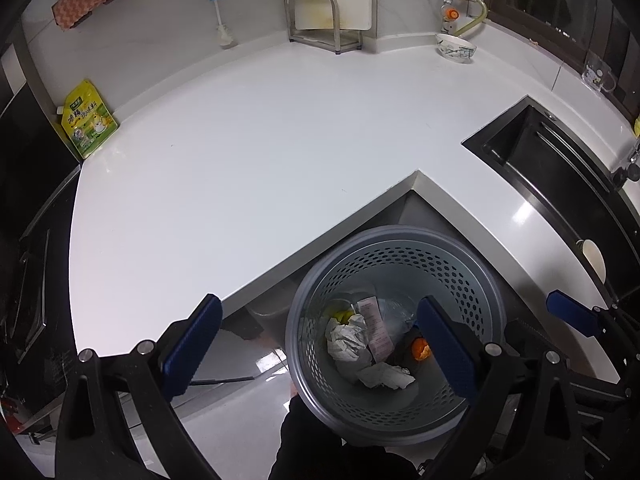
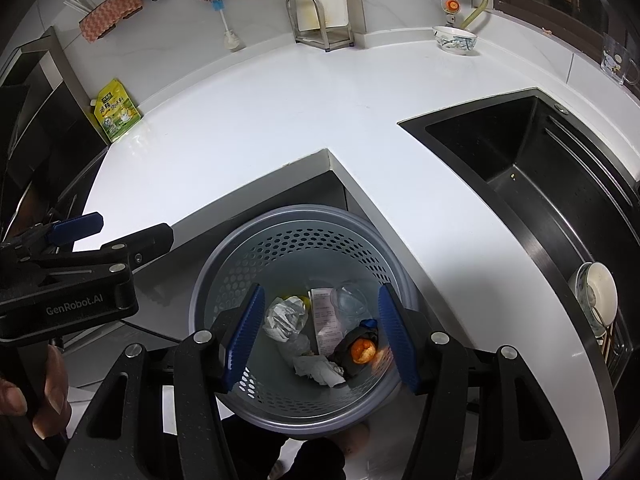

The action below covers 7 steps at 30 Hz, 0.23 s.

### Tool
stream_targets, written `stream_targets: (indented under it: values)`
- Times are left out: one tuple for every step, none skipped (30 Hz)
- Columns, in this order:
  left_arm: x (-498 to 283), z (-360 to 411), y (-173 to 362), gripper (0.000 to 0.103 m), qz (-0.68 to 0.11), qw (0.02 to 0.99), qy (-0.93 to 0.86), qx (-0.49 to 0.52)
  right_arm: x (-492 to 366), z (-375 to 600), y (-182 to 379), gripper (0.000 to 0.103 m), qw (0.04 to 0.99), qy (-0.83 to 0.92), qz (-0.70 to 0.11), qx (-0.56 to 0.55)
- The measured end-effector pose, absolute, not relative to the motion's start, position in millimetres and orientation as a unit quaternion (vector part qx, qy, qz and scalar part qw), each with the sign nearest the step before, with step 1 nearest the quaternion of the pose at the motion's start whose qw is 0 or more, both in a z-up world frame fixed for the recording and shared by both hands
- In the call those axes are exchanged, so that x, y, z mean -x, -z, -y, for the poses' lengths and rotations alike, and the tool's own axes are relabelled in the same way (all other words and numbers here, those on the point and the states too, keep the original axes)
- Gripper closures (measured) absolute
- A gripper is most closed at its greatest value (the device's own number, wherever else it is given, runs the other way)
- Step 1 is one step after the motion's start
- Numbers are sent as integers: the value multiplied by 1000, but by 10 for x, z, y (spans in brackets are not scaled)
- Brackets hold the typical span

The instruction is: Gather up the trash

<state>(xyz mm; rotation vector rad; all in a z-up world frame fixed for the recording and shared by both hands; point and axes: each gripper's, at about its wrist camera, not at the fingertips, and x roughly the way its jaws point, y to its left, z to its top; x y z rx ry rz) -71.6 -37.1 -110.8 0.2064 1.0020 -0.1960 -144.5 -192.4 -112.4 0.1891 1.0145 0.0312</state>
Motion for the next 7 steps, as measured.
stream_targets:
  values:
    - [715,374,1108,7,-479,867,93,-100,1446,1924,1123,46,870,-14,-485,-90]
    - [714,375,1110,7,-479,867,93,-100,1446,1923,1123,46,870,-14,-485,-91]
    - [712,376,1112,7,-479,867,94,-100,1446,1924,1124,46,870,-14,-485,-91]
    - [710,377,1115,7,-480,867,94,-100,1443,1923,1125,46,870,-15,-485,-91]
    - [708,374,1115,7,-480,867,94,-101,1443,1921,1126,46,870,-15,-485,-91]
    - [709,374,1115,7,-480,866,94,-101,1445,1921,1123,46,870,-15,-485,-90]
    - [708,372,1116,7,-480,866,93,-101,1446,1921,1122,46,870,-14,-485,-91]
